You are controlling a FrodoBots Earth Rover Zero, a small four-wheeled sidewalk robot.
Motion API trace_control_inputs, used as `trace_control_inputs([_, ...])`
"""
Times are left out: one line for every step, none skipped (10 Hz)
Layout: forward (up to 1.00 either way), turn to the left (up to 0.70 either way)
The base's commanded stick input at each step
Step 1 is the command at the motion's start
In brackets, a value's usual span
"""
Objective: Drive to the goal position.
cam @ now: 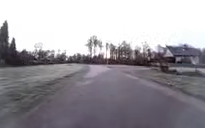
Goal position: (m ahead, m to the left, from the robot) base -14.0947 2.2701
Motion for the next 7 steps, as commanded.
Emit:
trace_control_inputs([0.0,-1.0])
trace_control_inputs([0.0,-1.0])
trace_control_inputs([0.0,-1.0])
trace_control_inputs([0.0,-1.0])
trace_control_inputs([0.0,-1.0])
trace_control_inputs([0.0,-1.0])
trace_control_inputs([0.0,-1.0])
